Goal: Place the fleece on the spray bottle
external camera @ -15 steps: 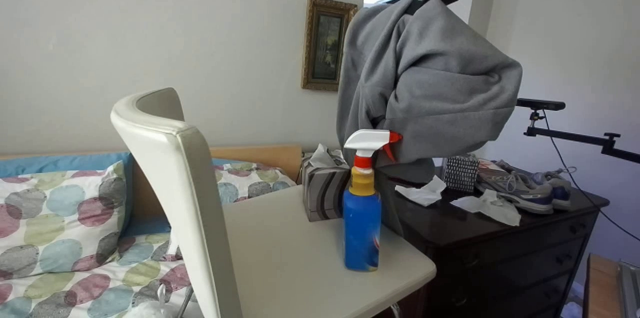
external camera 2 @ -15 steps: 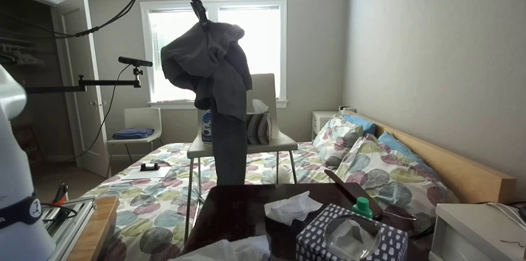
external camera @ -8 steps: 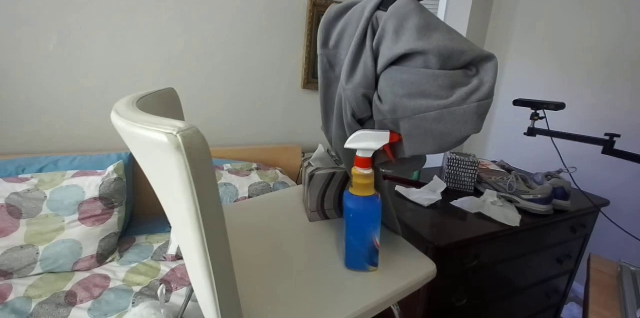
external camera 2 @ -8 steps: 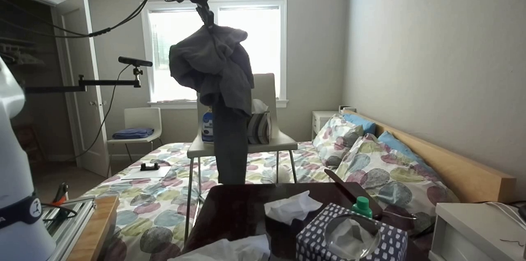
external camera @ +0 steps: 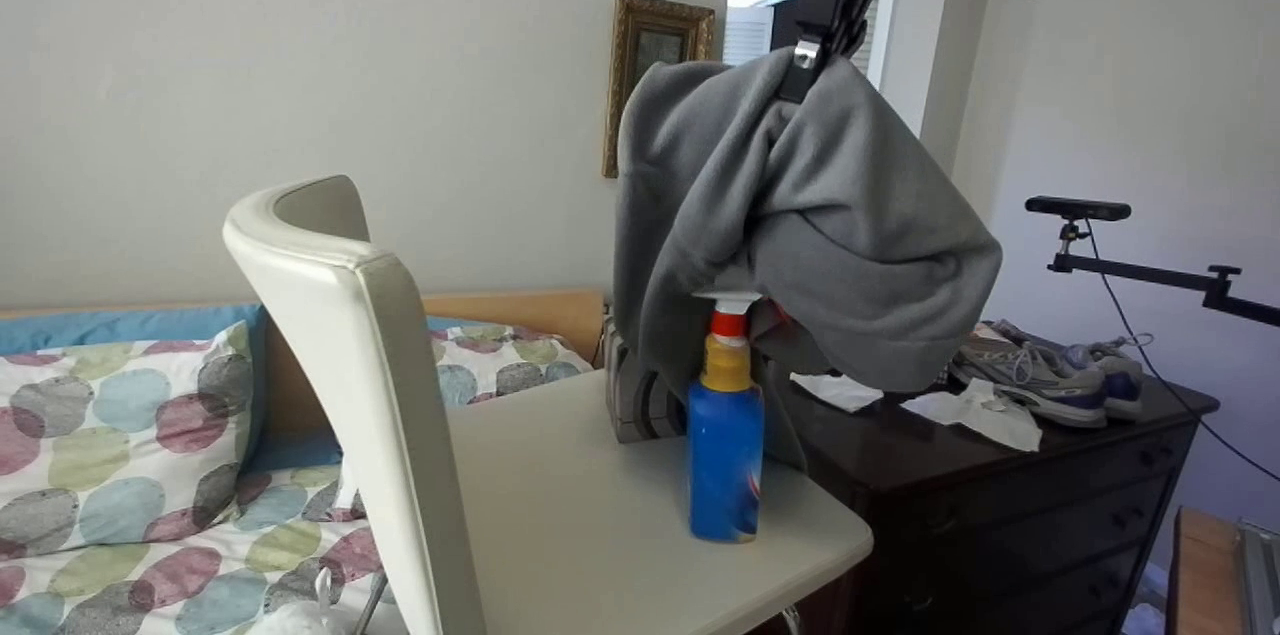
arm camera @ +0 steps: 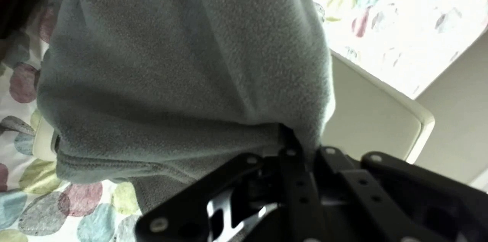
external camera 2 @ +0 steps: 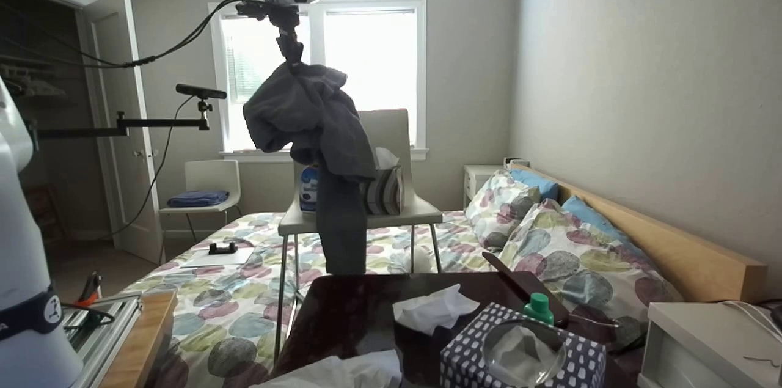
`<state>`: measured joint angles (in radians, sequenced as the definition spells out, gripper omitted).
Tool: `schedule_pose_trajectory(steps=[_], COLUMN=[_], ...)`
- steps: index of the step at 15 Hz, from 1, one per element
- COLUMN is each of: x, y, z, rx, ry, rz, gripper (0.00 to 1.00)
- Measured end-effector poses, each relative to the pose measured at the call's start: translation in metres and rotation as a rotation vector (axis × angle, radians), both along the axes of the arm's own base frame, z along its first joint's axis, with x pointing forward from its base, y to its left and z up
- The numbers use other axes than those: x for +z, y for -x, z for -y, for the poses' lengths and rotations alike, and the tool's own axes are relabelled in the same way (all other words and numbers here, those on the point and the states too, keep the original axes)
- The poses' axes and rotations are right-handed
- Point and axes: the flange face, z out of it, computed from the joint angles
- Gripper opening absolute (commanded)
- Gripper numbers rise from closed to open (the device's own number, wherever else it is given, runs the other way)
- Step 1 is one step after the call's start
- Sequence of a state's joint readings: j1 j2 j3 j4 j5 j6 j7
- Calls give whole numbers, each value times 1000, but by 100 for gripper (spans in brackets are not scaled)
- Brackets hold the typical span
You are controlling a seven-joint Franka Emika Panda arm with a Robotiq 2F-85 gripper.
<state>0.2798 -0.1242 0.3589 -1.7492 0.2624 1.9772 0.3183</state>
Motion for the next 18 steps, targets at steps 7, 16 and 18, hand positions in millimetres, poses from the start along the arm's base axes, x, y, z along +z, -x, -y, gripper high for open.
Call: schedule_pose_trajectory(steps=[7,16,18], x=[-52,-103,-100], y=[-11,-16,-14], z=[-8,-23,-28], rx=[172,377,390], ry=[89,166,162], rz=[-121,-268,-260], gripper=[1,44,58])
